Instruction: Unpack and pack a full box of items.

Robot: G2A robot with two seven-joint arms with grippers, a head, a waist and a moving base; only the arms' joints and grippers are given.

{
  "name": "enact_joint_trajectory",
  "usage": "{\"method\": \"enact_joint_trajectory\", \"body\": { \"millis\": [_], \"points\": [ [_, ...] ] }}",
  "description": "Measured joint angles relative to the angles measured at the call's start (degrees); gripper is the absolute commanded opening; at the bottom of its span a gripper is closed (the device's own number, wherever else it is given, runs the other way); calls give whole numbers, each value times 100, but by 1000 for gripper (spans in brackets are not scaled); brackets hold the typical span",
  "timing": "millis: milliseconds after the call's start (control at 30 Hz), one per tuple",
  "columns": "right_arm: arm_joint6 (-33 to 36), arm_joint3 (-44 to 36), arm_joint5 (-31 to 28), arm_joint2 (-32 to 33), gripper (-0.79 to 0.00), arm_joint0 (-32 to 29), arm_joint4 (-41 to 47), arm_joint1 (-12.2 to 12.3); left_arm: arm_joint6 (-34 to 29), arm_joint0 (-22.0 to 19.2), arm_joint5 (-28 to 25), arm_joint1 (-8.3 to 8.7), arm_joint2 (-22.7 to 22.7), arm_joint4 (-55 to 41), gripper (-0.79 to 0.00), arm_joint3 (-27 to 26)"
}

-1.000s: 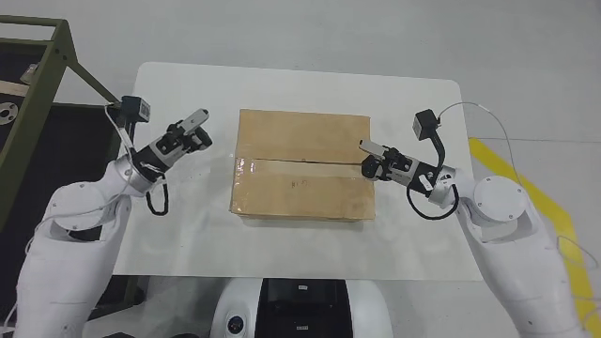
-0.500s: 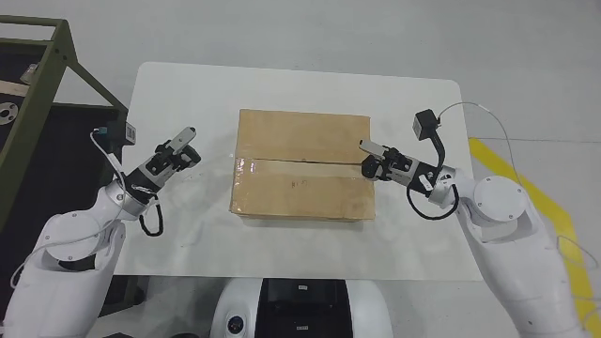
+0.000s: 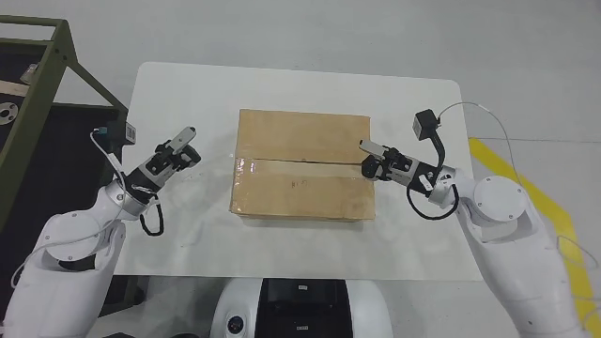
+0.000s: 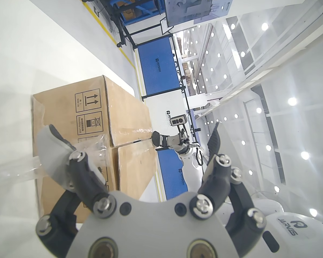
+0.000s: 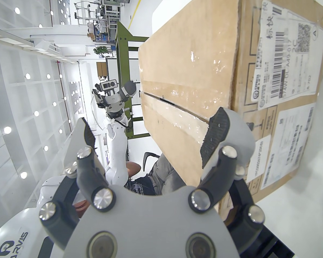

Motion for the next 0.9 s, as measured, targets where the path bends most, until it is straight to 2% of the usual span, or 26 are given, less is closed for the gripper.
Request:
{"method": "enact_joint_trajectory", "body": {
  "millis": [100, 167, 400, 500, 633, 767, 900],
  "points": [
    [0, 0, 0, 0, 0, 0, 0, 0, 523, 58, 80, -52, -4, -343, 0, -42],
    [0, 0, 0, 0, 0, 0, 0, 0, 760, 209, -48, -82, -38, -391, 0, -119],
    [0, 0, 0, 0, 0, 0, 0, 0, 1626, 1302, -1188, -242, -235, -409, 0, -410],
    [0, 0, 0, 0, 0, 0, 0, 0, 1667, 1770, -1700, -298, -288, -397, 0, -458],
    [0, 0, 0, 0, 0, 0, 0, 0, 1420, 2201, -2237, -344, -279, -488, 0, -431],
    [0, 0, 0, 0, 0, 0, 0, 0, 1051, 2395, -2486, -369, -185, -497, 0, -256],
    [0, 0, 0, 0, 0, 0, 0, 0, 936, 2345, -2484, -394, -8, -416, 0, -56]
  ]
}}
